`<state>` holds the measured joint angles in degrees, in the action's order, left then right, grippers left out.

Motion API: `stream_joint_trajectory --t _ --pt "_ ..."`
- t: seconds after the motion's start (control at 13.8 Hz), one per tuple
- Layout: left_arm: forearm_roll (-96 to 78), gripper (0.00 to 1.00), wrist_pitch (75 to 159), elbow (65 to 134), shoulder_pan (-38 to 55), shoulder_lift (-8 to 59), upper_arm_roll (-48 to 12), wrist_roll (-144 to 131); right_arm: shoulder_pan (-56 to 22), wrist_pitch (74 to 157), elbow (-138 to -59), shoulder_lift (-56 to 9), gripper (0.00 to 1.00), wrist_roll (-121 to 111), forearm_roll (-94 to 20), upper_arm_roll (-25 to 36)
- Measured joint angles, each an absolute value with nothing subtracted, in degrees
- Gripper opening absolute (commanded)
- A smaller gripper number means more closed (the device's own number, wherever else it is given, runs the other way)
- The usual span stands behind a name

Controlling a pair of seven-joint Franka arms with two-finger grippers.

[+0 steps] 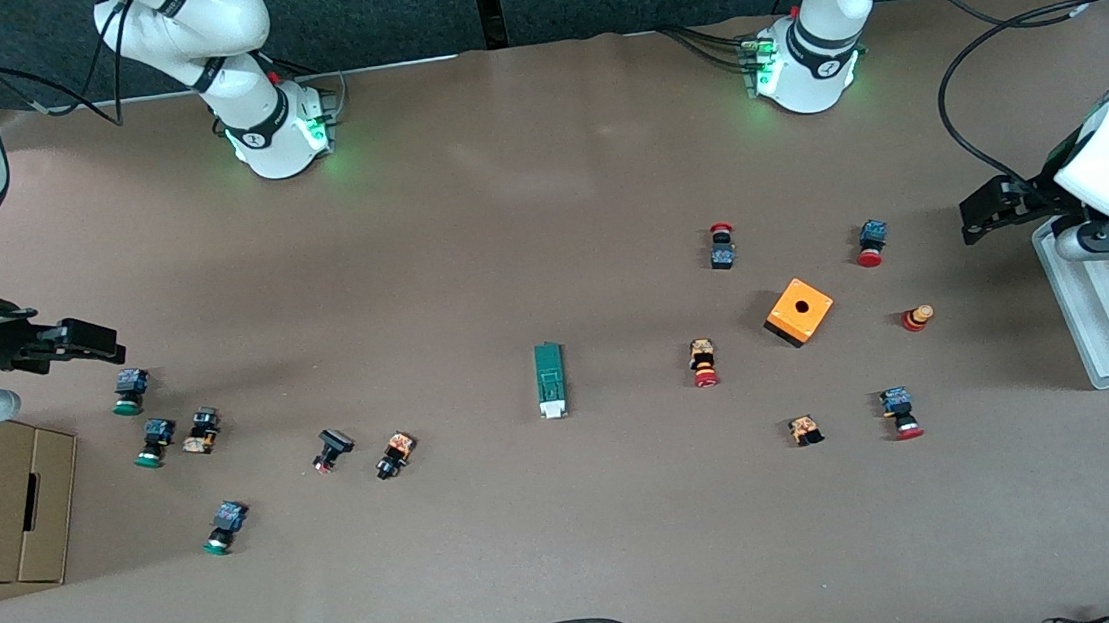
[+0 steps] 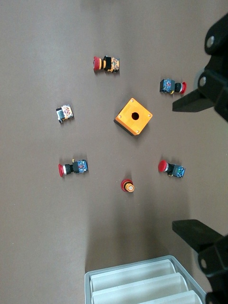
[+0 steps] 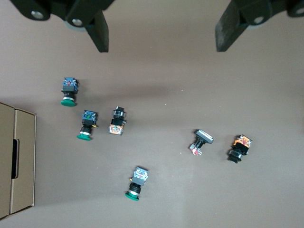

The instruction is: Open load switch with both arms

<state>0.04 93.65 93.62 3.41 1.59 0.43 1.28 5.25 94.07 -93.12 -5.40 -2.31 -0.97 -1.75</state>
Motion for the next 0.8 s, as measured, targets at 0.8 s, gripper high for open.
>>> stream_joint_trajectory --t 0.8 --pt "-0.14 1.00 93.48 93.62 3.43 1.61 0.40 1.30 5.26 94.75 -93.12 -5.69 1.00 -2.31 -0.97 -1.65"
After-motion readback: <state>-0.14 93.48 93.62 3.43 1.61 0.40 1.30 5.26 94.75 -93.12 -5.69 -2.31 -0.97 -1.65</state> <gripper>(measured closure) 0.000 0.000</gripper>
